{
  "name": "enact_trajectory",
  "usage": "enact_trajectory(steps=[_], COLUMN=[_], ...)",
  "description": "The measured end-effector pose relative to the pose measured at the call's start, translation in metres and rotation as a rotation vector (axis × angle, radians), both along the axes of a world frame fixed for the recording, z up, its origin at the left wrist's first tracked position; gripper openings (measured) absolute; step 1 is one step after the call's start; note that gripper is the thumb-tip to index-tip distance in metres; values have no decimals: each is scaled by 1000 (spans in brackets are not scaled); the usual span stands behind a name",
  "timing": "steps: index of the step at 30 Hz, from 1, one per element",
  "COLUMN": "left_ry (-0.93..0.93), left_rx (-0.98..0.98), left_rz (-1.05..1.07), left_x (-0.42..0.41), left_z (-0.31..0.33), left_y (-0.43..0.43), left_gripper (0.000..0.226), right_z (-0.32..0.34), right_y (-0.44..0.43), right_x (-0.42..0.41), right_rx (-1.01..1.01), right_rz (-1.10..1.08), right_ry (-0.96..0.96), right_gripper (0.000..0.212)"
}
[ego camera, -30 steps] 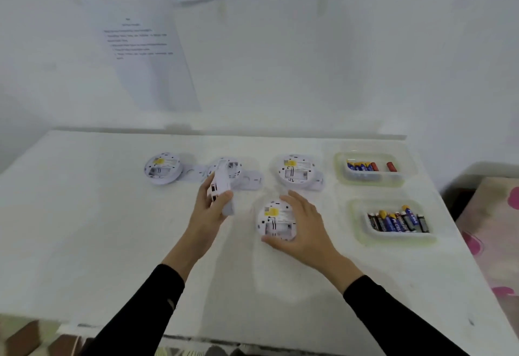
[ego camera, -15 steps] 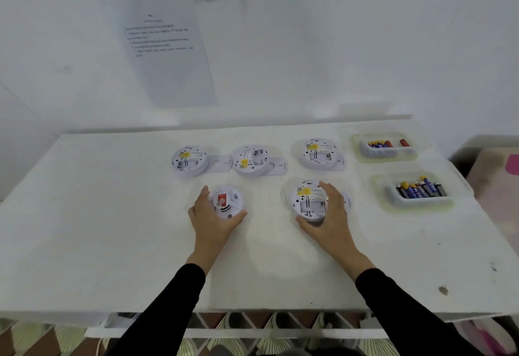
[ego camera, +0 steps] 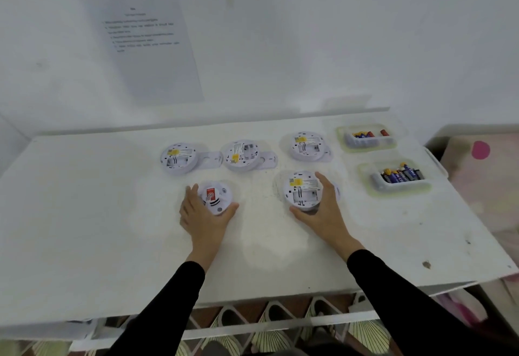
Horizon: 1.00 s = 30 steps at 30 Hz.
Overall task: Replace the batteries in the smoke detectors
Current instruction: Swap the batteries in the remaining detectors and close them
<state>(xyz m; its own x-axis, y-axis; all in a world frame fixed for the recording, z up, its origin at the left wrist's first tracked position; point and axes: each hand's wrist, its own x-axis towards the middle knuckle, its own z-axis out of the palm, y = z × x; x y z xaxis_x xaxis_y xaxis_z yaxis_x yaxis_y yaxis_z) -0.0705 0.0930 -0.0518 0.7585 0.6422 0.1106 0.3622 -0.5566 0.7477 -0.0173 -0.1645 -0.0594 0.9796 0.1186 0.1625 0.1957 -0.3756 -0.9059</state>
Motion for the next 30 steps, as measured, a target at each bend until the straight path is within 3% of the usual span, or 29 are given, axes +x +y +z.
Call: enact_trajectory(steps=[2, 5, 8, 11, 13, 17, 19, 24, 28, 30], left_ry=[-136, -405, -255, -117, -76, -34, -32, -121, -164, -182], left_rx=[43, -78, -383, -696, -925, -1510, -1676, -1773, -1803, -1826], left_rz=[-41, -360, -537, -384, -350, -548, -545, -508, -459, -450], left_x=[-1, 6, 19, 40, 55, 76, 89, 121, 146, 154], left_z=[9, 25, 42, 45, 51, 78, 87, 93, 89, 90], left_y=[-10, -42, -81, -108, -119, -147, -163, -197, -209, -213], left_gripper=[92, 50, 43, 27, 34, 67, 73, 67, 65, 63], right_z=[1, 2, 5, 17, 33, 66, 71, 81, 90, 89], right_y=[-1, -4, -9, -14, -19, -32, -41, -71, -105, -128], right_x=[0, 2, 3, 6, 12, 31, 42, 68, 116, 157], right_rx=[10, 40, 75, 119, 127, 91, 50, -65, 54, -63], right_rz=[9, 34, 56, -4, -43, -24, -17, 30, -32, -165], right_ry=[17, 38, 34, 2, -56, -195, -241, -226, -254, -220], right_gripper=[97, 98, 98, 96, 95, 98, 102, 96, 47, 39])
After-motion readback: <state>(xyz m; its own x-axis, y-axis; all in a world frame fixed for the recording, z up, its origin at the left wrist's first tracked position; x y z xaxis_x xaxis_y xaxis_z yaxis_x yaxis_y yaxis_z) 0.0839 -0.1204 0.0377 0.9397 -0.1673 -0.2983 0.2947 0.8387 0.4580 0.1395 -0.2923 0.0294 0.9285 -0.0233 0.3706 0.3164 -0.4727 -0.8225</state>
